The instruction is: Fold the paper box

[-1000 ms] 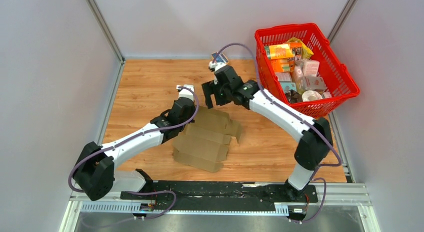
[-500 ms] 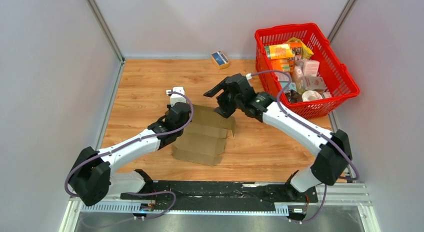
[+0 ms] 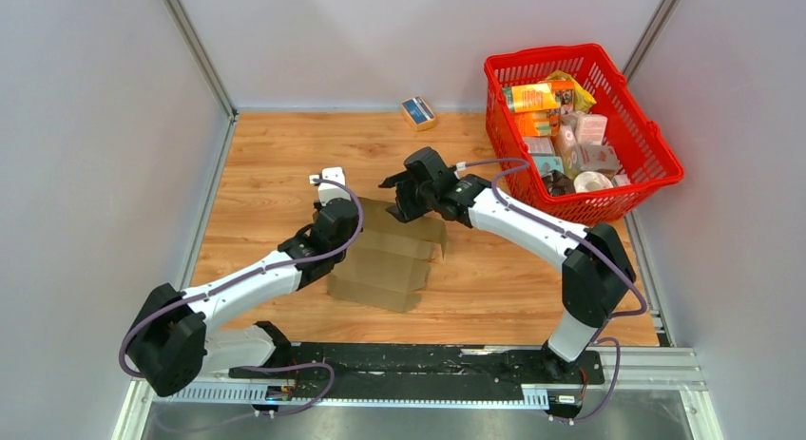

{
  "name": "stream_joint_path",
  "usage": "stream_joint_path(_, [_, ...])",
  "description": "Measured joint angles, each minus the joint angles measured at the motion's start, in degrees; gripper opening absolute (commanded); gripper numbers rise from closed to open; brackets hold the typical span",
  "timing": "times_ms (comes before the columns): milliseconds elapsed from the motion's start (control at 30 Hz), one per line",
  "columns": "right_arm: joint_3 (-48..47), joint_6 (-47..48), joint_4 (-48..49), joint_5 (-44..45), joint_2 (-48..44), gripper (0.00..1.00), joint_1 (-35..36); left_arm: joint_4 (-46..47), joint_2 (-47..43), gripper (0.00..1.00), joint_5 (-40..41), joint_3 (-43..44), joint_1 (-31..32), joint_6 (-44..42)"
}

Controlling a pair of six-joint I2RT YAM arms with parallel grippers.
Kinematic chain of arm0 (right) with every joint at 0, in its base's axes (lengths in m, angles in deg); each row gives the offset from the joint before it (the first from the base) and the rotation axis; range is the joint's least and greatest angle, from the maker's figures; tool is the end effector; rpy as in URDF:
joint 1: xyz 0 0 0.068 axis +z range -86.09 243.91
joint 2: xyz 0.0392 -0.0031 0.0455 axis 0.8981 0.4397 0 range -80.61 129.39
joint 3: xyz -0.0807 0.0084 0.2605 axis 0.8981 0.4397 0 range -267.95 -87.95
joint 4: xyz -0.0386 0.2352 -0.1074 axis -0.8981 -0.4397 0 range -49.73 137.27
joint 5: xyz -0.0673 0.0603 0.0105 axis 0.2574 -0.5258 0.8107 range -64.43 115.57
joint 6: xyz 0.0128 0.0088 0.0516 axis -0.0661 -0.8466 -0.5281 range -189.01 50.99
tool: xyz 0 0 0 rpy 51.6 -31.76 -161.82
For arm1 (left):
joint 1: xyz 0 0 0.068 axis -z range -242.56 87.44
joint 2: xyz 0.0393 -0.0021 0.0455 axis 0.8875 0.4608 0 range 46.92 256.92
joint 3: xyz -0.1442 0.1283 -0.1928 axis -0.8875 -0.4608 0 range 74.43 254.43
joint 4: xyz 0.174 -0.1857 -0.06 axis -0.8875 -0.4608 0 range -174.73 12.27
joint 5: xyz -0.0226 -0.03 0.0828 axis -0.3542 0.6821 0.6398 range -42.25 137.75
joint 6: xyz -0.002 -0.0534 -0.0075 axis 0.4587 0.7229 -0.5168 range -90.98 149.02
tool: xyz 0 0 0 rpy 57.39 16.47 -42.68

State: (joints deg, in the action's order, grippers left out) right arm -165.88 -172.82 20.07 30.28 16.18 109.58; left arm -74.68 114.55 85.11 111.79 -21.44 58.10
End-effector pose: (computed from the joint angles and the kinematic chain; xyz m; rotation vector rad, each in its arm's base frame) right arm 0.2667 0.2686 0.2744 1.3434 2.3245 1.0157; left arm 0.2043 -0.1496 0.2391 -0.1912 1.9359 -0.1415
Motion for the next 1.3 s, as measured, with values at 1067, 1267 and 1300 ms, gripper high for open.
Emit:
stream_joint_path(1067, [0.42, -4.26, 3.08, -0.79, 3.96, 0.00, -2.27, 7.76, -3.85, 0.45, -3.50, -6.58, 0.07, -5.99])
stream_joint_path(1267, [5.05, -1.03, 8.79, -2.32, 3.93, 0.00, -3.41, -0.48, -18.25, 0.52, -8.04, -8.44, -0.20, -4.04])
stream_joint_path(1300, [6.21, -0.33, 10.14, -2.80, 3.93, 0.00, -3.69, -2.60, -21.22, 0.52, -8.28, -8.41, -0.63, -3.43])
